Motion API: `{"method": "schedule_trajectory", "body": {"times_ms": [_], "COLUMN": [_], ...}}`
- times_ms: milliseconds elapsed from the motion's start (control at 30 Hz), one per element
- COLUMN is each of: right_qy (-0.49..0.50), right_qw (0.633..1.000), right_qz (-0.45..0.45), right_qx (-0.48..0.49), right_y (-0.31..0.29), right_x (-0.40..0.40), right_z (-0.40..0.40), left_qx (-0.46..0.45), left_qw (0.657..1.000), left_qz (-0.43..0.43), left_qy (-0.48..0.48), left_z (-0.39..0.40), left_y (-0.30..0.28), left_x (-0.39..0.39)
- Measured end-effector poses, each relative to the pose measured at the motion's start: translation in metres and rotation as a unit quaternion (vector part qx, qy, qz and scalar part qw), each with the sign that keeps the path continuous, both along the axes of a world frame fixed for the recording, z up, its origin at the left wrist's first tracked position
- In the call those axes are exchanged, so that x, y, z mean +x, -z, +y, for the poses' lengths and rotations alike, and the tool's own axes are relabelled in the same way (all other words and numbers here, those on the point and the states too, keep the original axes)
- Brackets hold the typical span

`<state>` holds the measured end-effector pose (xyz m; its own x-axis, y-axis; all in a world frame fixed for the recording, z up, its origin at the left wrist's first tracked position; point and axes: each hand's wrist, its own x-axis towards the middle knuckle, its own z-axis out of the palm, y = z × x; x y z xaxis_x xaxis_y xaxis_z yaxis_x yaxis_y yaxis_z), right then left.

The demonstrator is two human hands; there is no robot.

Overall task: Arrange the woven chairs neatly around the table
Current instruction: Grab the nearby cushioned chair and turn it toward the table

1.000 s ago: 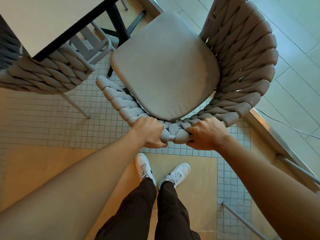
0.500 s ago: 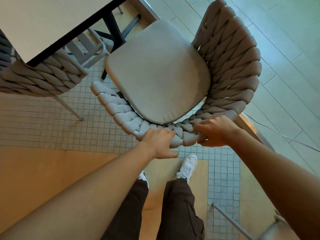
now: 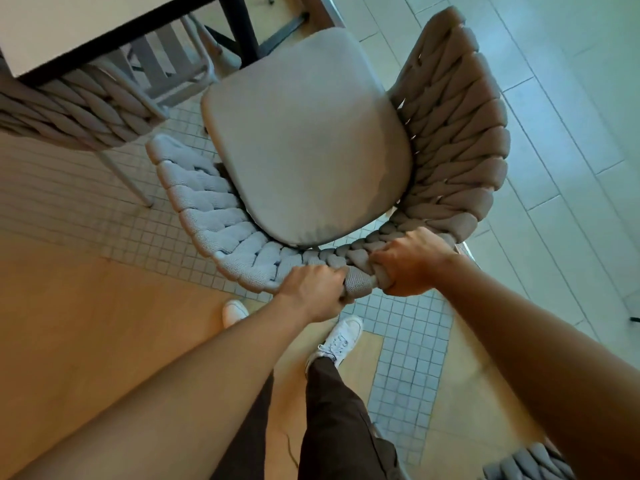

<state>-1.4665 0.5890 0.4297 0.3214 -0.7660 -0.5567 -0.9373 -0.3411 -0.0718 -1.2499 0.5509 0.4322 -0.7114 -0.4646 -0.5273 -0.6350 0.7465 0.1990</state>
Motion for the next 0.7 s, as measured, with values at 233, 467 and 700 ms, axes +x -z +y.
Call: {"method": "schedule_trajectory", "body": {"times_ms": [233,467,700], "right_qy": [0.008,0.126,0.690], "right_qw": [0.999,0.929,0.632], "right_qz": [-0.019,-0.220,-0.189], "right_qx": [-0.029,-0.270,-0.298], "right_y": [-0.006,0.006,0.007], "right_x": [-0.007,-0.014,0.056], "right_z": [-0.013,0.028,0.024], "left_qx": [-0.013,-0.168,-0.017], "left_qw": [1.000,0.928,0.578], "left_qz": [0.003,0.173,0.271], "left_qy": [-0.018,-0.284,-0.769], "left_z": [-0.014,0.033,0.054], "left_y": [0.004,0.000,-0.003], "left_x": [-0.006,0.015,-0.053]}}
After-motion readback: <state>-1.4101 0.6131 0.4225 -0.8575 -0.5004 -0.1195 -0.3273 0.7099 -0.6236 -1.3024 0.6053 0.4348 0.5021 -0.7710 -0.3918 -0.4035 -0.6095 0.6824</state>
